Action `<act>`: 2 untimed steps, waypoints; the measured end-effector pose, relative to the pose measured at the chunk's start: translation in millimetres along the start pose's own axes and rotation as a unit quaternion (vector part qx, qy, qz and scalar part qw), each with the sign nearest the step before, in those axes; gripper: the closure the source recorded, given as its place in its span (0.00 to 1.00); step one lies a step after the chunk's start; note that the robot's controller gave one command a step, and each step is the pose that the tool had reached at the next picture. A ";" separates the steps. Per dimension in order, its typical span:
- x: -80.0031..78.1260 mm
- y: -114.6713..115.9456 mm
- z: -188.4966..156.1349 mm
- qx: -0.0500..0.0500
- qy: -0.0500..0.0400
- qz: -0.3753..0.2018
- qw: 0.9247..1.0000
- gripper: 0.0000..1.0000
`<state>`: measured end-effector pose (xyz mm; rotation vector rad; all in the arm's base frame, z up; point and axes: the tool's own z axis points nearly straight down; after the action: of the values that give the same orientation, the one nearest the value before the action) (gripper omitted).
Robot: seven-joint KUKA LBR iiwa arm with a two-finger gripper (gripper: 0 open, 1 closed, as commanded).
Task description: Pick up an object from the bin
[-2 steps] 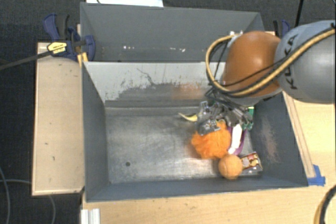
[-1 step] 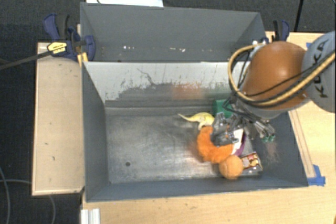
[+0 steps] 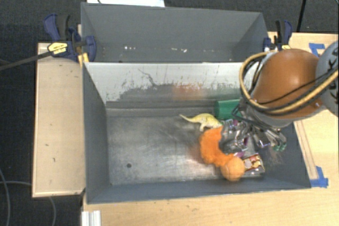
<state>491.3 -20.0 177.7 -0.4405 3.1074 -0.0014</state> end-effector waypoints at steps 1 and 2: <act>-44.4 -24.9 -1.6 -0.001 0.000 -0.059 0.998 1.00; -53.3 -20.8 12.1 0.001 -0.003 -0.066 0.998 1.00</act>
Offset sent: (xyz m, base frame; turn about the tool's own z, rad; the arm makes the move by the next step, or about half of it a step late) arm -0.0089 0.0154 -0.0437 -0.0623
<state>548.3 -25.1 165.8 -0.6424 3.0652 -0.0021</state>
